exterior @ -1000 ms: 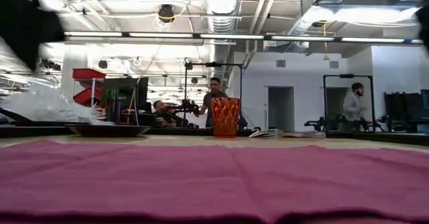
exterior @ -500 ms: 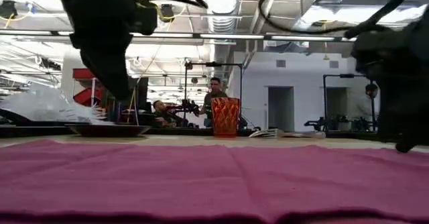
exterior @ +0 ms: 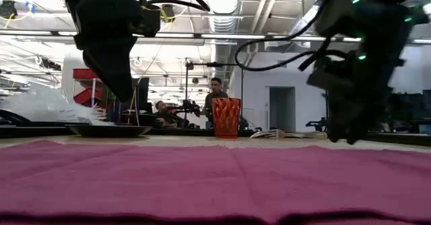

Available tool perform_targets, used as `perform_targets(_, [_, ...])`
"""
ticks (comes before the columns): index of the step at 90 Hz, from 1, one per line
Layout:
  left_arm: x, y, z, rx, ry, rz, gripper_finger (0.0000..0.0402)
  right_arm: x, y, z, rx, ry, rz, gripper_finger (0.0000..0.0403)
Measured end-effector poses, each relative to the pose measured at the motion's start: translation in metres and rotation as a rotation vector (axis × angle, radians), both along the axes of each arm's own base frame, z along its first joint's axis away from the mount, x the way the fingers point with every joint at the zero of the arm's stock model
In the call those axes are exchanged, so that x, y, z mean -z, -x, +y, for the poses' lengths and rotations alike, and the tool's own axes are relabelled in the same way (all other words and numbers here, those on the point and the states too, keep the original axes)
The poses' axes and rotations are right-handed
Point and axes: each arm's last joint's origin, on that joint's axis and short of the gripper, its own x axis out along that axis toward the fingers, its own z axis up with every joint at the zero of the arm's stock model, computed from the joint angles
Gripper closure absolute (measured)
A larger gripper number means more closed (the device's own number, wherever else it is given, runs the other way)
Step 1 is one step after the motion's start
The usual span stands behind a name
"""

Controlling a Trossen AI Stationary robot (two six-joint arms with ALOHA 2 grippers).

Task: Set table place
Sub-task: Fold the pink table napkin

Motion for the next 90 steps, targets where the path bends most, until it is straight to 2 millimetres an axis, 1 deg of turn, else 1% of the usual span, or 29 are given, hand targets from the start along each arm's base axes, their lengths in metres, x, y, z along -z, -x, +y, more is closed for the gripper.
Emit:
perform_targets(7, [0.000,0.000,-0.001,0.012,0.021,0.006,0.0257,-0.008,-0.005,-0.006,-0.020,0.001,-0.072,0.0239])
perform_targets(15, [0.000,-0.001,-0.002,0.043,0.047,0.005,0.0257,-0.021,-0.010,-0.005,-0.062,-0.003,-0.179,0.0239])
perform_targets(28, [-0.001,-0.003,-0.003,0.061,0.059,-0.012,0.0257,-0.042,-0.011,0.005,-0.127,-0.045,-0.339,0.0239])
perform_targets(39, [0.006,0.001,0.004,-0.023,0.160,0.059,0.0257,-0.053,-0.006,0.020,-0.162,-0.086,-0.406,0.0239])
perform_targets(47, [0.016,0.014,0.013,-0.139,0.211,0.195,0.0257,-0.056,0.000,0.030,-0.180,-0.110,-0.417,0.0239])
perform_targets(54, [0.023,0.028,0.021,-0.217,0.182,0.316,0.0257,-0.056,0.004,0.038,-0.188,-0.123,-0.409,0.0239])
perform_targets(60, [0.028,0.035,0.027,-0.253,0.169,0.374,0.0257,-0.055,0.007,0.043,-0.183,-0.130,-0.395,0.0239])
perform_targets(68, [0.038,0.039,0.029,-0.245,0.243,0.394,0.0257,-0.053,0.012,0.048,-0.174,-0.130,-0.368,0.0239])
perform_targets(79, [0.051,0.036,0.024,-0.165,0.387,0.342,0.0257,-0.051,0.017,0.051,-0.167,-0.137,-0.337,0.0239])
perform_targets(90, [0.055,0.038,0.021,-0.170,0.408,0.333,0.0257,-0.050,0.020,0.056,-0.167,-0.147,-0.329,0.0239])
